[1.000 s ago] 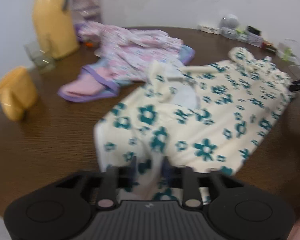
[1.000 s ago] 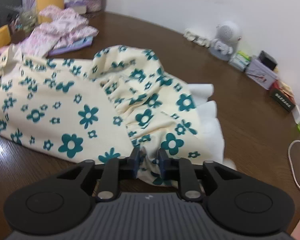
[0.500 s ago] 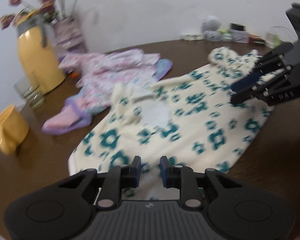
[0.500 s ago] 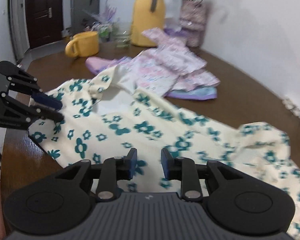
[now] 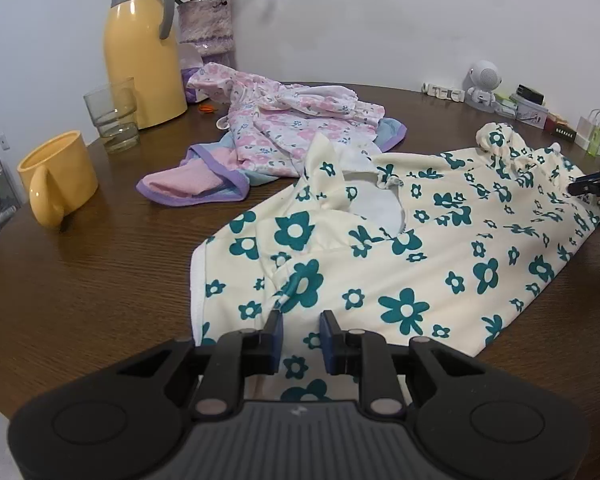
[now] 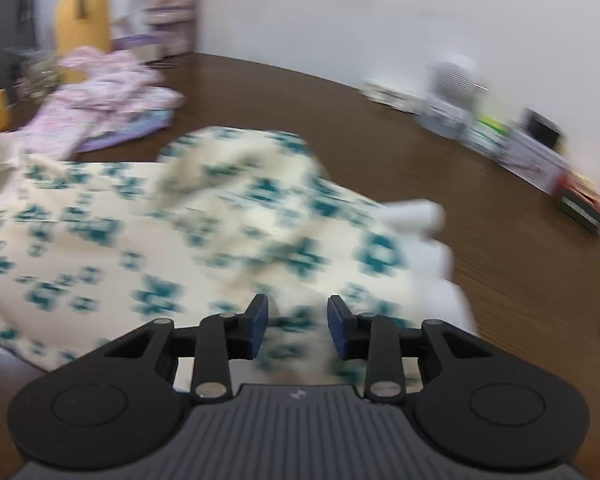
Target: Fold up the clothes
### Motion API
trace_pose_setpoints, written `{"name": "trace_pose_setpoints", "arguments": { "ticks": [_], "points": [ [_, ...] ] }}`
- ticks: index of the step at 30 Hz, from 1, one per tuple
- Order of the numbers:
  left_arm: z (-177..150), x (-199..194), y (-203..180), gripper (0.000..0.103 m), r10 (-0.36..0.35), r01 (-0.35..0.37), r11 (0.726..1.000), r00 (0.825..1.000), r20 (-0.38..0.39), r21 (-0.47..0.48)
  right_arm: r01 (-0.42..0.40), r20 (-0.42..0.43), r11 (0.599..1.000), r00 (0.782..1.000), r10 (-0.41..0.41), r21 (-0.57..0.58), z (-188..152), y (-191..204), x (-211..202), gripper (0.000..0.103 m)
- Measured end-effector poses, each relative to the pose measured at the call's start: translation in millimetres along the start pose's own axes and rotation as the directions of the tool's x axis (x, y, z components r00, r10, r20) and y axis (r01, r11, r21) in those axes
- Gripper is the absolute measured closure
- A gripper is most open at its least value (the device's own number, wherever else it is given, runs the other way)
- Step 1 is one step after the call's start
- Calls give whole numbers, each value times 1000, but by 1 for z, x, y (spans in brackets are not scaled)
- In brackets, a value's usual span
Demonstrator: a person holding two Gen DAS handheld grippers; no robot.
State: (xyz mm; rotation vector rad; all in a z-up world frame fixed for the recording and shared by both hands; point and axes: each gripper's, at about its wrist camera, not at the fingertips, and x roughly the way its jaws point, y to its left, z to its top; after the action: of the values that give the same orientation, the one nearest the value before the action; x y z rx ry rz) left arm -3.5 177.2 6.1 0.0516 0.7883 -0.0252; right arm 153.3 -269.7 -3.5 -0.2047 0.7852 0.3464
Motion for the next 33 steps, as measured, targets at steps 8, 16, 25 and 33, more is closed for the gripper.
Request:
{"name": "trace_pose_setpoints", "arguments": {
  "ticks": [8,16,25,33],
  "points": [
    [0,0,-3,83,15,-15,1000,1000,-2,4,16,42,1000,999,-17,13,-9,0,-3,69],
    [12,-40,-18,4,47,-56,995,993,111,79,-21,107,1000,994,19,21,11,11,-58,6],
    [11,-61,-32,0,93,-105,989,989,117,105,-43,34,993,998,46,-106,24,55,-80,0],
    [42,-43,-23,0,67,-89,978,991,117,188,-42,7,981,999,44,-192,56,62,-64,1]
  ]
}}
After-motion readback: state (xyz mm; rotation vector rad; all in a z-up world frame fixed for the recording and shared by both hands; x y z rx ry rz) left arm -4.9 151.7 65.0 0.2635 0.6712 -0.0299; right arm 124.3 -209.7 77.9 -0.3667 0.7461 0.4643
